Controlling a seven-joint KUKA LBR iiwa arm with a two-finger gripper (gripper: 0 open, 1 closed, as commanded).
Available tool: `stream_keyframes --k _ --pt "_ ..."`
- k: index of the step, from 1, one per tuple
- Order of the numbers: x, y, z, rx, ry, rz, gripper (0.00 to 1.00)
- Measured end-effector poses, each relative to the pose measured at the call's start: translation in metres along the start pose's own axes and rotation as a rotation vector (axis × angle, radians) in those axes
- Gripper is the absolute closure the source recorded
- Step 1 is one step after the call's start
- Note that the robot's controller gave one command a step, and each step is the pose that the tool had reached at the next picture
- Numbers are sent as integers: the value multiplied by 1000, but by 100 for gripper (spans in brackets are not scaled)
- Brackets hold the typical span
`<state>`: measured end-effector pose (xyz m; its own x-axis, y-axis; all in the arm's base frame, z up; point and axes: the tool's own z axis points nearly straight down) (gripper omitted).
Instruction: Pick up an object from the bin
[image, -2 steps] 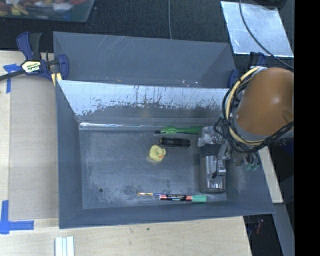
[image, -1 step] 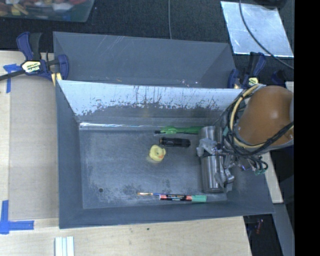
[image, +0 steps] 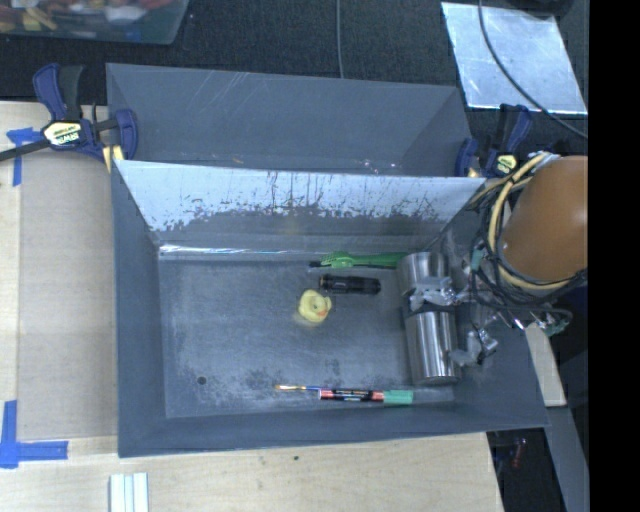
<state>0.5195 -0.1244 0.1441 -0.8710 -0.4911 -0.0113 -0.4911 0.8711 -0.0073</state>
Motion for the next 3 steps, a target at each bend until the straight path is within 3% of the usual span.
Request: stream_keyframes --k 1,2,3 --pt "-15 -4 30 -10 -2 -327 0" --pt "-24 -12 57 -5 -19 -519 0" --pt "-35 -5 72 -5 -9 -812 100"
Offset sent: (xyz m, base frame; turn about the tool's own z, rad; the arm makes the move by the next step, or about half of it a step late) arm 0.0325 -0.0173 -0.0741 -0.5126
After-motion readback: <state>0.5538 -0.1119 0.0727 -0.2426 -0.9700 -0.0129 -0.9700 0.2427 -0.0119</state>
